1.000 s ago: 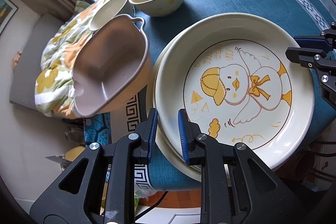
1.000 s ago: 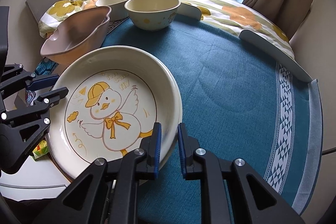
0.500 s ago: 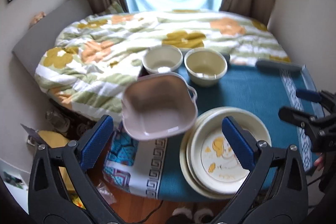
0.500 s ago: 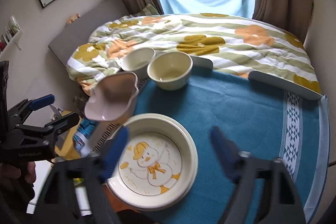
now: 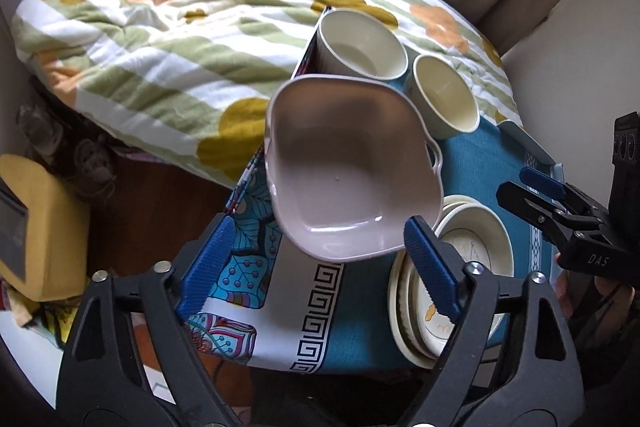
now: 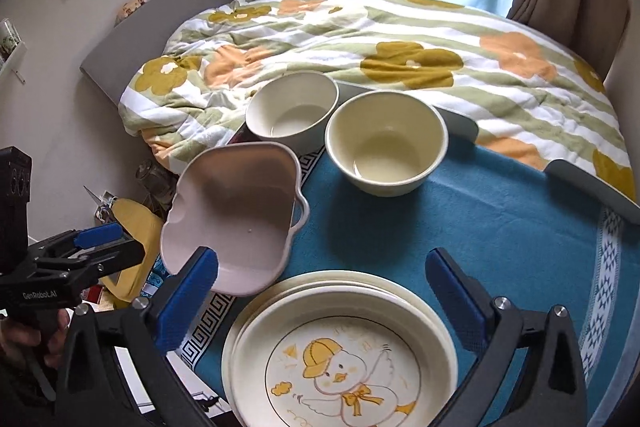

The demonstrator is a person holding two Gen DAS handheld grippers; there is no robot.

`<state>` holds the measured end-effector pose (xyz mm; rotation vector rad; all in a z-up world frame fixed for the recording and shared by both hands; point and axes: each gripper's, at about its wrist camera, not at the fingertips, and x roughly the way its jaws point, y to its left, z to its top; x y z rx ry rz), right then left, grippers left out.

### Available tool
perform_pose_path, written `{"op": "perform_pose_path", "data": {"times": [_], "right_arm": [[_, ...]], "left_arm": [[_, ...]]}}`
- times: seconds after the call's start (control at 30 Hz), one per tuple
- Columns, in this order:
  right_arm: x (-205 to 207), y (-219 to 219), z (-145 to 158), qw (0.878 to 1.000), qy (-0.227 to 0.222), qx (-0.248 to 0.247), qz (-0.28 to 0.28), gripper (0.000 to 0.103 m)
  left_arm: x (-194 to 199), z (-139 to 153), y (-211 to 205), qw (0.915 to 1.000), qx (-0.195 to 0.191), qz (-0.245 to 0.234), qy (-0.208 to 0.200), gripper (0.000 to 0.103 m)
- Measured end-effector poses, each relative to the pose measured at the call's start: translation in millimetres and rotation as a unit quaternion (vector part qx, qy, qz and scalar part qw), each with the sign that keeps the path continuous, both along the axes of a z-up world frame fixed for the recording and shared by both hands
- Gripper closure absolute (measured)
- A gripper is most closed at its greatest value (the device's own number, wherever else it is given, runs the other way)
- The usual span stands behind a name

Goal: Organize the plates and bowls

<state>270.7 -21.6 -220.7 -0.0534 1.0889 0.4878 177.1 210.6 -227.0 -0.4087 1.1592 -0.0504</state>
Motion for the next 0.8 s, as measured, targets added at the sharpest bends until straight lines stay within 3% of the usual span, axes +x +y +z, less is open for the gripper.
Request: {"op": "perform_pose_path", "data": {"times": [0.07,0.1,0.17,0.27,0.33,0.5,0.57,0.67,0.8], "right_arm": [[6.6,10.8,-13.2,1.0,0.016,-0.004,0.002,0.0],[8.9,15.9,-18.6,1.0,0.022,-0.003,0.003,0.001],[12.7,24.7,-29.2,0.999,0.035,-0.002,0.009,0.013],[19.3,37.7,-44.7,0.998,0.059,-0.011,0.016,0.034],[23.4,42.0,-52.3,0.997,0.072,-0.007,0.016,0.038],[31.1,47.4,-66.1,0.996,0.09,-0.012,0.007,0.048],[33.0,47.7,-70.4,0.995,0.097,-0.011,0.002,0.064],[34.2,48.5,-75.4,0.994,0.106,-0.01,0.002,0.088],[31.6,49.6,-75.4,0.994,0.106,-0.009,0.003,0.09]], "left_arm": [[7.5,-14.7,2.1,0.9996,-0.02,-0.012,0.017,0.04],[11.3,-20.7,2.7,0.9994,-0.021,-0.016,0.023,0.042],[19.2,-30.6,4.4,0.9989,-0.026,-0.022,0.033,0.05],[30.9,-42.2,7.6,0.9983,-0.03,-0.027,0.043,0.054],[38.1,-47.4,9.6,0.998,-0.025,-0.029,0.05,0.056],[54.3,-57.4,13.1,0.9977,-0.014,-0.033,0.058,0.074],[57.5,-61.0,11.9,0.9974,-0.004,-0.034,0.064,0.089],[58.9,-63.6,10.8,0.9973,0.005,-0.034,0.065,0.095],[59.8,-56.0,6.2,0.9975,0.031,-0.038,0.051,0.095]]}}
